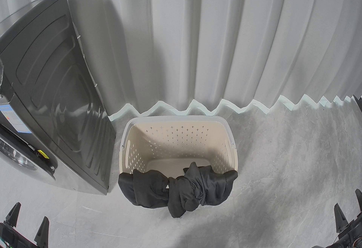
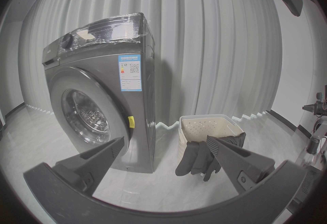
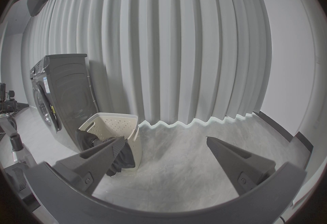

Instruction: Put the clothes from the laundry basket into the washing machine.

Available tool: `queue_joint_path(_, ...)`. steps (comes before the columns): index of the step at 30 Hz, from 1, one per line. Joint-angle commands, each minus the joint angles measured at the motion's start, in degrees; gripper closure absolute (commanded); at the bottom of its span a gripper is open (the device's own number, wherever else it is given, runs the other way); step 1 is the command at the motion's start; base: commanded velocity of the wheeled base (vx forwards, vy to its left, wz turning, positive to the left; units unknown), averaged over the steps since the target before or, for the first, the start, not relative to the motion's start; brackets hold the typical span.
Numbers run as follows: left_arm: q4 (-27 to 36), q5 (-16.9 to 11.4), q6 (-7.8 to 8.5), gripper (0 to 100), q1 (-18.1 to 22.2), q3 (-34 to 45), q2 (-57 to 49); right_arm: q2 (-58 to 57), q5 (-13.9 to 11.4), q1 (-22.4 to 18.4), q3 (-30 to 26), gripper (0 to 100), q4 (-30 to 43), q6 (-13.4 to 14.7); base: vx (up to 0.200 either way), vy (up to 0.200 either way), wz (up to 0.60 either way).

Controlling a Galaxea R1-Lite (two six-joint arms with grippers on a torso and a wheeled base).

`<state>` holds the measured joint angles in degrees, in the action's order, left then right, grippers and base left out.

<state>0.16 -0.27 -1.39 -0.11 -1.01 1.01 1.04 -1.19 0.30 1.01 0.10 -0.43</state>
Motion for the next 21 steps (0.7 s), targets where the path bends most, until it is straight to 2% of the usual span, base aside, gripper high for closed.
queue_joint_path(1,0.0,0.0,-0.02,0,-0.1,0.8,-1.0,-0.9,0.0,0.0,-0.9,0,0.0,0.0,-0.2,0.0,0.0)
queue_joint_path(8,0.0,0.0,-0.1,0,-0.1,0.8,-1.0,-0.9,0.0,0.0,-0.9,0,0.0,0.1,-0.2,0.0,0.0)
queue_joint_path(21,-0.1,0.0,-0.02,0,0.0,0.8,-1.0,-0.9,0.0,0.0,-0.9,0,0.0,0.0,0.0,0.0,0.0)
